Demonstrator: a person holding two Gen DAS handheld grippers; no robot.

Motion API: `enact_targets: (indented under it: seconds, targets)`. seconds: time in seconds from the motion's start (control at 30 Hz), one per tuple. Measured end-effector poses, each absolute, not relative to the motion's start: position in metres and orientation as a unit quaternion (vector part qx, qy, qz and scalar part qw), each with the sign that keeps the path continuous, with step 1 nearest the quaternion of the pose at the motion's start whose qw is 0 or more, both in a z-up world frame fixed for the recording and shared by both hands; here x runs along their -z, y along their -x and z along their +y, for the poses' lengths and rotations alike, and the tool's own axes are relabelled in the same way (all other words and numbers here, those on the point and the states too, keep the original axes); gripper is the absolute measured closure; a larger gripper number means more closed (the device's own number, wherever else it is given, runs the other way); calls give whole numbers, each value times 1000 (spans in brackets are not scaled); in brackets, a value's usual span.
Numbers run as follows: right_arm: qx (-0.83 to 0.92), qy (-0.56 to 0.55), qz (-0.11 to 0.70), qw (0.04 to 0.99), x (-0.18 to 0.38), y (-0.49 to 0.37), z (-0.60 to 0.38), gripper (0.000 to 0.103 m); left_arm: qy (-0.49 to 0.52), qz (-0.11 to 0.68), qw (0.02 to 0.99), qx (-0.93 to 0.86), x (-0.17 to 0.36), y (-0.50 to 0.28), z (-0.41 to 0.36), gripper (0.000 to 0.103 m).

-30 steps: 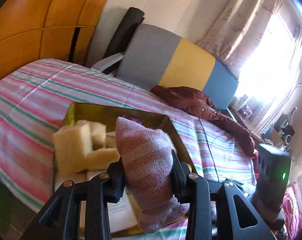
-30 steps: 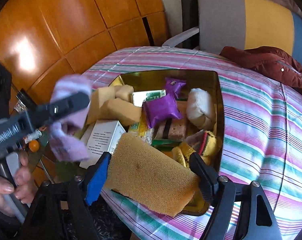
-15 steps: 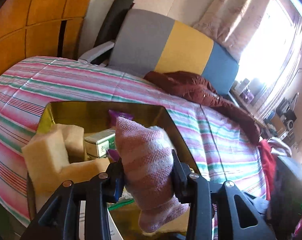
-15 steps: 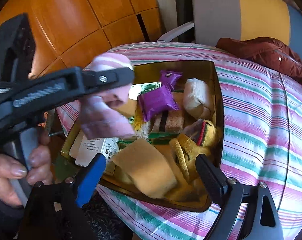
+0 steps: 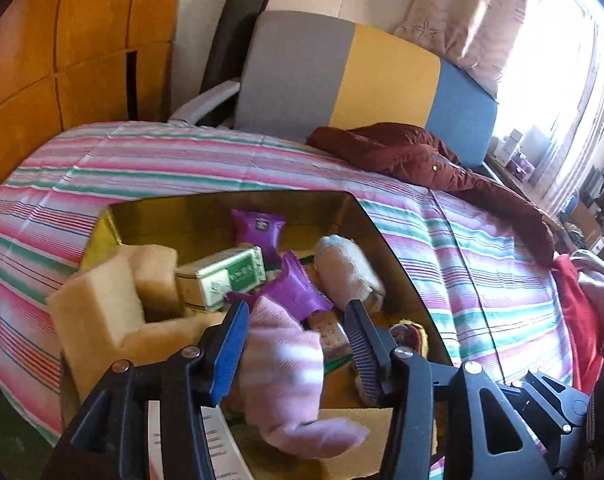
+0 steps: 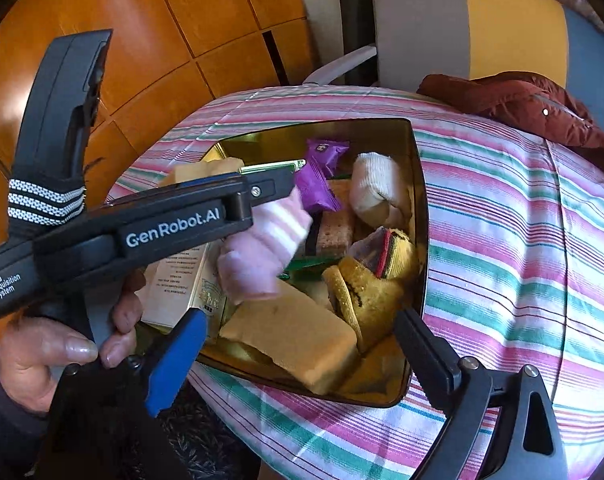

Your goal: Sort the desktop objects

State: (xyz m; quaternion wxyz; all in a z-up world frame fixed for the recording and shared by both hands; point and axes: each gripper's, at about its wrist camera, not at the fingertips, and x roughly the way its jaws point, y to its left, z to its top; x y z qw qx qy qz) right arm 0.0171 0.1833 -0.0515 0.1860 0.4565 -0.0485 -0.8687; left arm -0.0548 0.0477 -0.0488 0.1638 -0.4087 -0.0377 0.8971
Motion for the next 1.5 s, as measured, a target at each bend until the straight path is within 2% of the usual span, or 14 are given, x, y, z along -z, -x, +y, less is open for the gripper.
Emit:
enact_targets:
  seconds: [0.23, 0.47, 0.57, 0.83, 1.4, 1.5]
  targets:
    - [873, -452, -37, 181, 49, -22, 183, 7, 367, -9, 104, -924, 23, 35, 35, 44]
    - [883, -436, -10, 172, 41, -30, 175, 6, 328, 11, 45, -943, 0, 12, 17, 25]
    - [885, -432, -2, 173, 40, -32, 170, 5, 317, 17, 26, -948, -8, 2, 13, 21]
    - [889, -424, 12, 173, 38, -37, 162, 5, 330, 22, -21, -943, -10, -11, 9, 21]
    - [903, -402, 45, 142, 36, -47, 154, 3, 355, -11, -22, -935, 9, -25, 2, 25]
    - [903, -404, 49, 141, 38, -46, 153, 3, 345, -17, -30, -938, 8, -26, -2, 32]
